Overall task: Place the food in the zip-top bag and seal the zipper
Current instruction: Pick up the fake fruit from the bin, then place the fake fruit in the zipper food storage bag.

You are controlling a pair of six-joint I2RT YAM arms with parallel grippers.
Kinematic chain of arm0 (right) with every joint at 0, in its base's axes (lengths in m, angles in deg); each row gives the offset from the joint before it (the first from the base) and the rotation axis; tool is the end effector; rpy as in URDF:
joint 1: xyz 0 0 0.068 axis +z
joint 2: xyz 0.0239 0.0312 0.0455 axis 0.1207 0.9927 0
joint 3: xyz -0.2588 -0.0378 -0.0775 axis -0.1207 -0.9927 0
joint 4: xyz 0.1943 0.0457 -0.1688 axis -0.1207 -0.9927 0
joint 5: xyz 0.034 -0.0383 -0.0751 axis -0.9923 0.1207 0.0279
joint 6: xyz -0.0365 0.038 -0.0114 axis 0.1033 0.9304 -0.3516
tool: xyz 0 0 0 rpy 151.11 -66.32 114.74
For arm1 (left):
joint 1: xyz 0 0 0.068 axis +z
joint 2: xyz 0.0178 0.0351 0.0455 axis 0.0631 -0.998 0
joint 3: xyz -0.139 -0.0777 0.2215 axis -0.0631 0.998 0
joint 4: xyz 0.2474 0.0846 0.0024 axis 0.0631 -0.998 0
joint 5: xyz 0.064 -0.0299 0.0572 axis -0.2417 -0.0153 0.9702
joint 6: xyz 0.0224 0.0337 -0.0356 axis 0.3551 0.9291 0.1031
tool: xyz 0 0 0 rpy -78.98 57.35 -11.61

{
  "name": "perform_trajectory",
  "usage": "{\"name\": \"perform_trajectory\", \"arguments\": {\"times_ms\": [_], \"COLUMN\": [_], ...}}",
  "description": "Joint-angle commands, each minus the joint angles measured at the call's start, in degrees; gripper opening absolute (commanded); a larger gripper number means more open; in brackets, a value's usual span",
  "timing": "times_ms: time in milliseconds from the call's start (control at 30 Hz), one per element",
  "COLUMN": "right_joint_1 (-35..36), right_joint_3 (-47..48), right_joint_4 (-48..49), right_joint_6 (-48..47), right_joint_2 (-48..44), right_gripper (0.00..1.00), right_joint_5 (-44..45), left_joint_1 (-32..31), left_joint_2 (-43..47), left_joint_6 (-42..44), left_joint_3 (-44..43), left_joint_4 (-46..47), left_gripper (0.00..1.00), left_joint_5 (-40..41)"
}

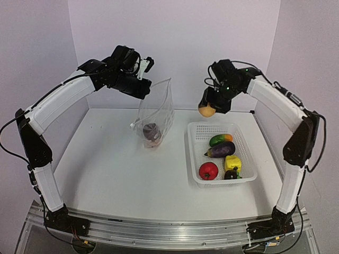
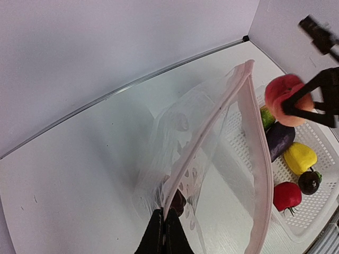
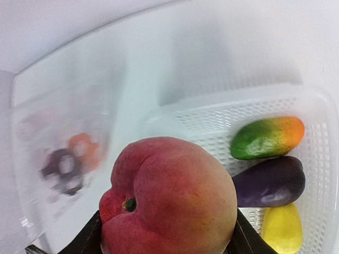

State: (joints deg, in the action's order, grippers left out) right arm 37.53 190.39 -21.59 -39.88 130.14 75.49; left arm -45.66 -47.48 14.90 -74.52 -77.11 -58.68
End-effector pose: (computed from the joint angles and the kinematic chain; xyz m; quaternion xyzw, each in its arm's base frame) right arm 0.3710 0.2150 0.3480 0.0652 0.9447 0.1333 0.2924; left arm 0.2983 -0.2638 0.4215 0.2632 0.8505 -0.1354 0.4348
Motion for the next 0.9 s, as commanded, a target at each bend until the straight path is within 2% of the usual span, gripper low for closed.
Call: {"name": "perform_trajectory", "arguments": {"times_ms": [0,167,300,433,633,733,800,867], "right_joint_1": [9.9,15.1,17.7,19.1,19.4,19.6,19.7,19.7], "right_joint_3": [3.6,-9.4,-9.1,-6.0,-13.6,-12.9,-10.0,-6.2], "right_joint_4": [11.6,41.1,51.8,53.1,52.0,47.5,42.4,36.7], "right_joint_6": [-5.9,5.6,14.6,18.9,22.2,21.4,19.4,17.3], "right_joint_2": [-9.0,-13.6,-8.6,-3.7,-5.7,-5.3,-3.9,-1.9], "right_gripper": [0.25,0.16,0.13,0.09,0.06,0.06,0.09,0.18], "right_joint_5": [0.7,-4.5,-6.6,-6.9,1.4,2.7,2.9,3.4], "left_joint_1": [0.2,0.2,0.1,0.0,0.0,0.0,-0.1,-0.1], "left_joint_2": [1.8,1.6,1.3,1.2,1.7,1.6,1.4,1.2], "left_joint_6": [-0.5,-0.8,-1.1,-1.7,-3.5,-4.0,-4.2,-4.7], "left_joint_3": [-0.7,-1.2,-2.0,-2.6,-5.1,-5.6,-5.4,-4.9], "left_joint_4": [2.0,2.0,1.8,1.6,1.4,1.3,1.1,1.0], "left_gripper": [0.00,0.00,0.00,0.00,0.00,0.00,0.00,0.00], "left_joint_5": [-0.4,-0.9,-1.5,-2.2,-4.1,-5.7,-8.3,-10.4]}}
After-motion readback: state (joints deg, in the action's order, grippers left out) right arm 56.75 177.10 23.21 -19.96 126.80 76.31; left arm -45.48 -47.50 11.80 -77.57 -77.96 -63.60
